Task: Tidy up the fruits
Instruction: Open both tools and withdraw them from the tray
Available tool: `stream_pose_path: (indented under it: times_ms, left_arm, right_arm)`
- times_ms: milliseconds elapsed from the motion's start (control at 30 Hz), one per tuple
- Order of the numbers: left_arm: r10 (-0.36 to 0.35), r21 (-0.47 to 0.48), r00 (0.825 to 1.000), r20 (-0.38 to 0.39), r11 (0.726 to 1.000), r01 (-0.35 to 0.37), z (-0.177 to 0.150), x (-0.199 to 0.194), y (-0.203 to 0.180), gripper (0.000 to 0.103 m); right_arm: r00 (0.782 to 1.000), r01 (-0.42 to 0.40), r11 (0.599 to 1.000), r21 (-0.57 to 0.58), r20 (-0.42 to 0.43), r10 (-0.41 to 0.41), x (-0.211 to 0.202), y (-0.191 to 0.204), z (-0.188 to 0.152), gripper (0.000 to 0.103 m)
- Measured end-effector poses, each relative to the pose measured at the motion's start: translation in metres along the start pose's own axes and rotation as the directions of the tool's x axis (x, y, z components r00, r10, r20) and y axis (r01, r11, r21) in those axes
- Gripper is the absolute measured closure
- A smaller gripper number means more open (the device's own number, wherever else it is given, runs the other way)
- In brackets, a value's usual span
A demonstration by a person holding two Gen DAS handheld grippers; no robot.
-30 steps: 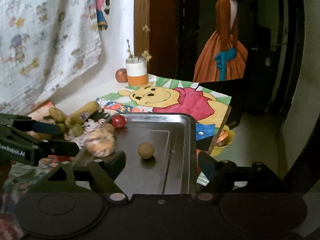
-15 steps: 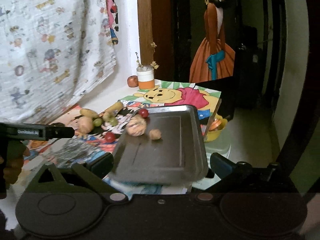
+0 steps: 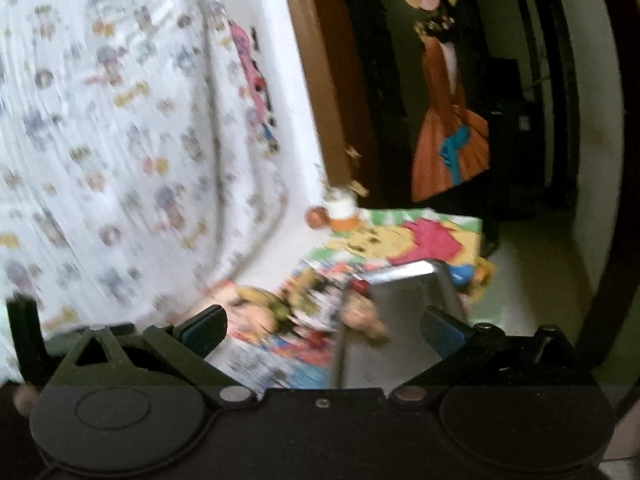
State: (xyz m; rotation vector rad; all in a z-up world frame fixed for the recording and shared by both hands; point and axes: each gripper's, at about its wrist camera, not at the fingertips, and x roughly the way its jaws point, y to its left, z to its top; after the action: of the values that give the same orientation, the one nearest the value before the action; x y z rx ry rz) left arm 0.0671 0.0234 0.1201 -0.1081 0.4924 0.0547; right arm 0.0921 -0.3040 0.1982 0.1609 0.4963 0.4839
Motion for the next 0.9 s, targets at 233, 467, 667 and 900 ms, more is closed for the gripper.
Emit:
stream_pose_path:
  times_ms: [233, 467, 667, 900]
  left_arm:
    - [0.04, 0.04, 0.998, 0.045, 0.998, -0.042, 0.027, -0.006, 0.028, 0.0]
    - [0.067, 0.057, 0.996, 0.064, 0.996, -0.071, 0.039, 0.019, 0.048, 0.0]
    - [0.046, 0.055, 0.999, 0.019, 0.997, -0.047, 0.027, 0.061, 0.055, 0.0]
    - [-0.015, 0.078, 0.998, -0.057, 0.997, 0.019, 0.005, 0.114, 0.046, 0.0]
  right_arm:
    - [0.989, -0.148, 0.987, 0.065, 0.018, 0.147, 0.052, 0.047, 0.062, 0.0]
    - [0.986, -0.121, 0.991, -0.064, 0.104, 0.127, 0.12, 0.062, 0.064, 0.0]
    - [0.996, -0.002, 0.989, -0.151, 0.084, 0.015, 0.166, 0.039, 0.005, 0.0]
    - [0.997, 0.064, 0.951, -0.303, -0.022, -0.074, 0.205, 0.024, -0.066, 0.0]
